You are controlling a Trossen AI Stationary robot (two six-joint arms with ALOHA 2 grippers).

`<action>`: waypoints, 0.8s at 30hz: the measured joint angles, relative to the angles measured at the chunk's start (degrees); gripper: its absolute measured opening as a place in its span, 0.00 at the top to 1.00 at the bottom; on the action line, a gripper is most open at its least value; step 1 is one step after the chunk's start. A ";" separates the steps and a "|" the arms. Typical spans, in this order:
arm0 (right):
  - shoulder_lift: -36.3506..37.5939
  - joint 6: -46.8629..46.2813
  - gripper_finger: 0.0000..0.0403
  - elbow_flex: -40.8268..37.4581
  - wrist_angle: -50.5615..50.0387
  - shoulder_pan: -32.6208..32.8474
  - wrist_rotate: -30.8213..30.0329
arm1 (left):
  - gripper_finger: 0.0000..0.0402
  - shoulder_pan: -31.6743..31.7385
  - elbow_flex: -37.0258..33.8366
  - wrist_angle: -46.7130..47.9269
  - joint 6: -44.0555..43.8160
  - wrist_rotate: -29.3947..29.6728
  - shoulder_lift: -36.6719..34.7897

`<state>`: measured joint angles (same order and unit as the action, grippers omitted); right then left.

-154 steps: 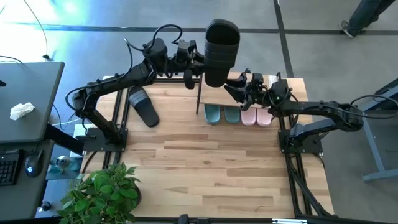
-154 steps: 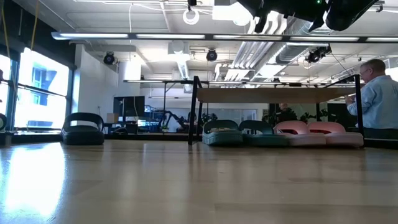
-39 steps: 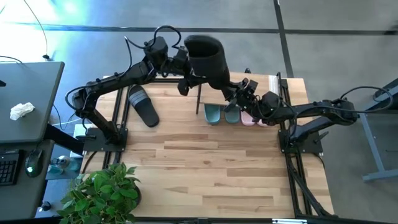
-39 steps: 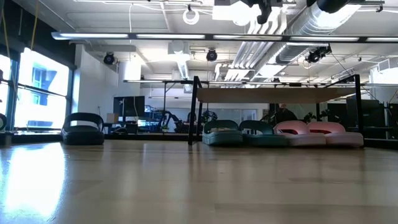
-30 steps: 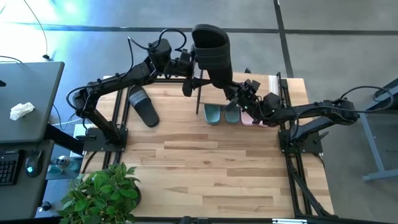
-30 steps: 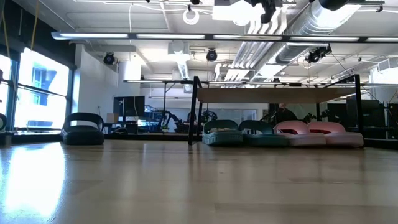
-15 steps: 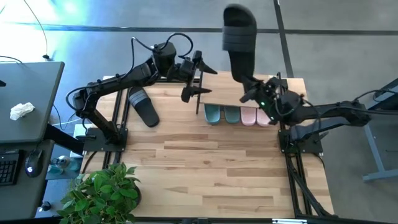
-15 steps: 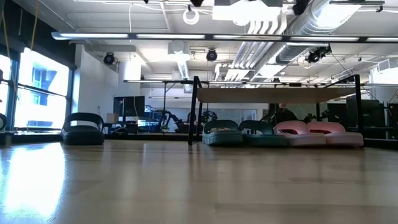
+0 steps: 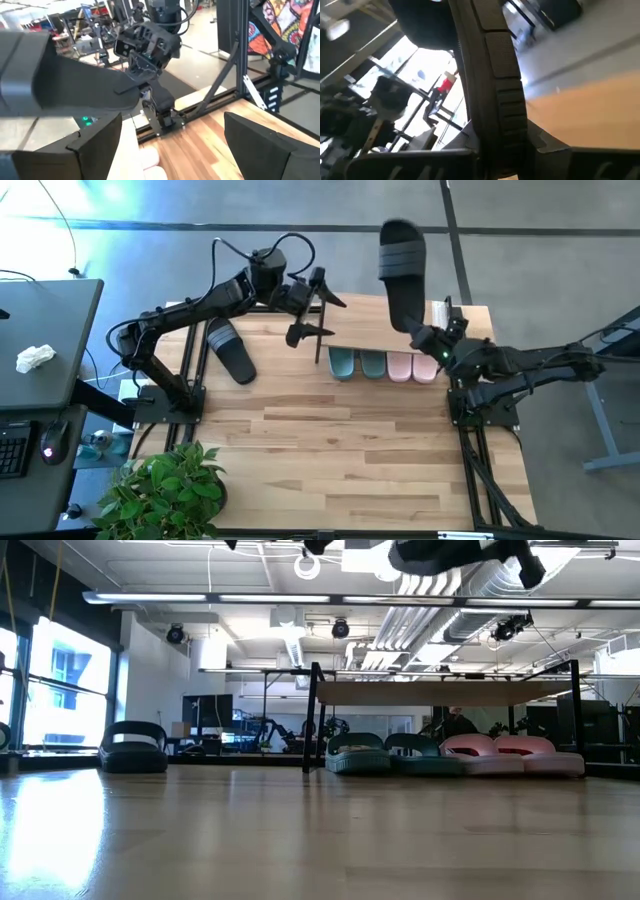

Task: Pick and place slides into the shelf
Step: Put the right black slide on the shelf

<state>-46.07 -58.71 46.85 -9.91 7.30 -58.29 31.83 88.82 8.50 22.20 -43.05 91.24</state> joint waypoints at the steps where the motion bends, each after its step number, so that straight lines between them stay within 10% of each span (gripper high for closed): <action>1: 0.06 -4.31 0.90 0.00 -2.99 0.36 0.01 | 0.18 -0.02 0.00 0.63 0.39 -0.04 0.00; 14: -3.87 -48.19 0.90 -0.07 -27.05 4.89 1.54 | 0.18 -0.02 0.04 11.56 6.92 -0.05 0.00; 24: -8.39 -53.81 0.91 -0.10 -29.97 2.88 5.02 | 0.18 -0.02 0.04 13.19 8.32 -0.04 0.00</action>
<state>-54.46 -112.52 46.75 -39.88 10.18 -53.27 31.81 88.86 21.70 30.52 -43.09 91.24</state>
